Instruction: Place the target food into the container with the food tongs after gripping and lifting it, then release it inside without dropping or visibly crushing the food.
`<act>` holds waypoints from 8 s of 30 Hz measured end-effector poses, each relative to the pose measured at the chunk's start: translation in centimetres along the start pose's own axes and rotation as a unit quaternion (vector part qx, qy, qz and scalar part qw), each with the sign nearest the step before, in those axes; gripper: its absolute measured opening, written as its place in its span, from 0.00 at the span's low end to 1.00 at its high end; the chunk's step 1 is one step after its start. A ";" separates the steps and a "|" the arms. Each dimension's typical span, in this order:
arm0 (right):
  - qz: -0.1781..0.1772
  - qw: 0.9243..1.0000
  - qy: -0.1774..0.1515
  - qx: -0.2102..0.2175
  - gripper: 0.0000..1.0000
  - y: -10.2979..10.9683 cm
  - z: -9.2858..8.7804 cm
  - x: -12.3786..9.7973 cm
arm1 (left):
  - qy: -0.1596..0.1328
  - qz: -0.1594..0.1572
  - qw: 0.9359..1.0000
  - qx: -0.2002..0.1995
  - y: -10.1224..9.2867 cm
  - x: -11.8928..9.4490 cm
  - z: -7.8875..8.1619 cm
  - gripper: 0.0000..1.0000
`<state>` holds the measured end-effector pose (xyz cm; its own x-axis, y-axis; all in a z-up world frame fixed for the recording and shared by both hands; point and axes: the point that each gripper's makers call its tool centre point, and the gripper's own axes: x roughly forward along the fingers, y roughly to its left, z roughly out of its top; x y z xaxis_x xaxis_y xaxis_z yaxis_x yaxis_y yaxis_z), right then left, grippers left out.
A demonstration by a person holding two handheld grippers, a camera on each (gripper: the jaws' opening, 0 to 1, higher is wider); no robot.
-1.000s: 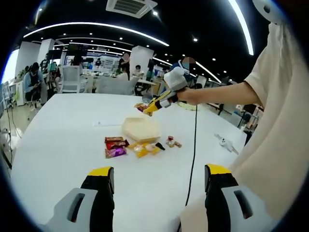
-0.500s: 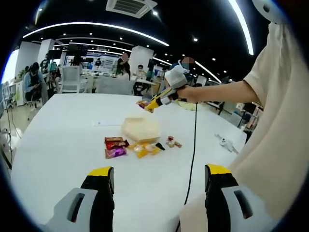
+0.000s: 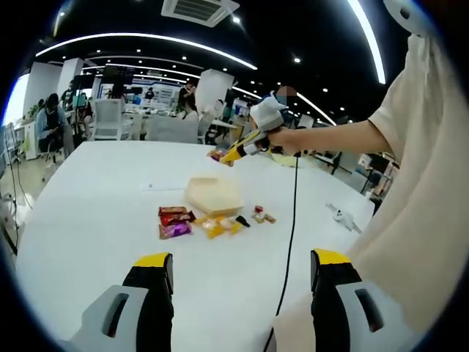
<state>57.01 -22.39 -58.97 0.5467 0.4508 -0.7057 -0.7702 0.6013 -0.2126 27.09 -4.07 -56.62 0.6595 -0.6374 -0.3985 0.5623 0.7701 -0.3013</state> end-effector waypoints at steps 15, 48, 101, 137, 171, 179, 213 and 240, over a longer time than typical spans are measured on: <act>0.003 1.000 -0.003 -0.006 0.25 0.0 0.1 0.1 | 0.002 -0.001 1.000 0.000 -0.1 0.2 -0.1 0.76; 0.058 0.998 -0.014 -0.022 0.25 5.4 0.2 0.8 | 0.001 0.002 1.000 -0.001 -0.2 -0.4 -0.4 0.76; 0.163 0.983 0.002 -0.089 0.26 15.5 2.2 5.5 | -0.004 0.023 0.999 -0.024 1.1 -1.5 -1.3 0.74; 0.207 0.965 0.048 -0.152 0.26 19.2 0.2 8.6 | -0.003 0.043 0.998 -0.049 2.0 -2.2 -2.4 0.75; 0.222 0.957 0.074 -0.169 0.26 20.4 -0.8 11.1 | -0.015 0.055 0.995 -0.085 3.8 -2.2 -2.4 0.75; 0.228 0.954 0.083 -0.179 0.27 20.7 -1.4 12.1 | -0.020 0.059 0.993 -0.096 4.1 -2.2 -2.3 0.75; 0.222 0.957 0.094 -0.160 0.25 20.8 -2.5 12.7 | -0.011 0.062 0.993 -0.104 4.2 -1.9 -3.1 0.74; 0.213 0.966 0.075 -0.126 0.24 20.7 -0.9 10.1 | -0.013 0.057 0.995 -0.084 3.3 -2.3 -2.8 0.74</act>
<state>46.31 -6.04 -71.12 0.1238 0.5102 -0.8511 -0.9806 0.1945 -0.0260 26.03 0.03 -59.07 0.7281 -0.5448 -0.4161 0.3939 0.8292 -0.3966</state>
